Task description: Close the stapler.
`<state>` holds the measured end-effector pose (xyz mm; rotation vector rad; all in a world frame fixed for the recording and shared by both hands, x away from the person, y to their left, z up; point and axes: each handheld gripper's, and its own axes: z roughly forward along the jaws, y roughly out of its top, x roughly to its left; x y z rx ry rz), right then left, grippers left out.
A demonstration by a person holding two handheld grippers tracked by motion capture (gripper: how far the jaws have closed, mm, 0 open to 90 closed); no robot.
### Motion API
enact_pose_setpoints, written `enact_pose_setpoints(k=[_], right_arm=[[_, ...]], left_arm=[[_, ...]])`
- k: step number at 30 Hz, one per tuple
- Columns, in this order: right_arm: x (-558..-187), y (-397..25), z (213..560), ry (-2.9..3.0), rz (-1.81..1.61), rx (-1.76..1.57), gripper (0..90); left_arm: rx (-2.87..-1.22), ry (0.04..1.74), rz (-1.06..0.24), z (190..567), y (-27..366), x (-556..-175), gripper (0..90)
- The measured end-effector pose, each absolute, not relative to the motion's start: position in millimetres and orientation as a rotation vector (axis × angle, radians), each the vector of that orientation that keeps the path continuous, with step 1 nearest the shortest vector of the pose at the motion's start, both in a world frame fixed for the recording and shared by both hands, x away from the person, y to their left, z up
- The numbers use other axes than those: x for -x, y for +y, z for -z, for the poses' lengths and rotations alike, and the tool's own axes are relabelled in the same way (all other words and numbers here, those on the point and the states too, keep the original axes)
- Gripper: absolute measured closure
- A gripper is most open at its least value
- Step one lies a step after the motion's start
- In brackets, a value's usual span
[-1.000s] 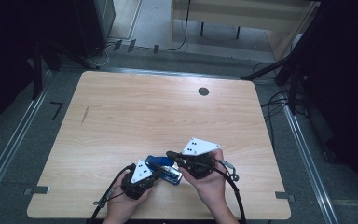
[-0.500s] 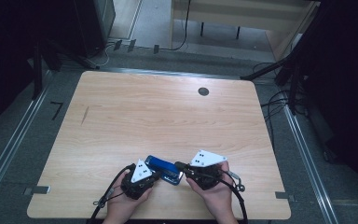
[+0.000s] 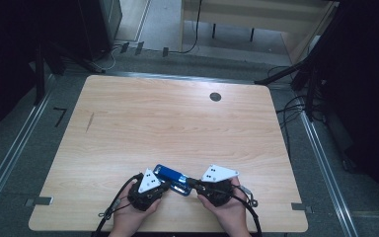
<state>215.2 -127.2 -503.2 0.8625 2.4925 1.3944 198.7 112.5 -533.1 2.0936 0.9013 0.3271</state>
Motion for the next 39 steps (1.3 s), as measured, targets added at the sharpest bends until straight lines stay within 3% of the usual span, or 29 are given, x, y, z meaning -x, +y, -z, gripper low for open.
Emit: enact_pose_setpoints(k=[19, 27, 32, 39], right_arm=[[-208, -133, 504, 2.365, -1.454, -0.960, 90.0], [-199, -135, 508, 2.366, -1.483, -0.971, 90.0], [-193, -136, 513, 2.384, -1.505, -0.961, 90.0], [-186, -132, 526, 2.430, -1.477, -0.974, 90.0]], left_arm=[[-2.082, 0.903, -0.320, 533, 115, -199, 90.0], [-2.000, 0.945, -0.304, 530, 129, -195, 90.0], [-1.949, 0.982, -0.317, 527, 145, -192, 80.6], [-1.883, 1.031, -0.371, 527, 165, -194, 55.0]])
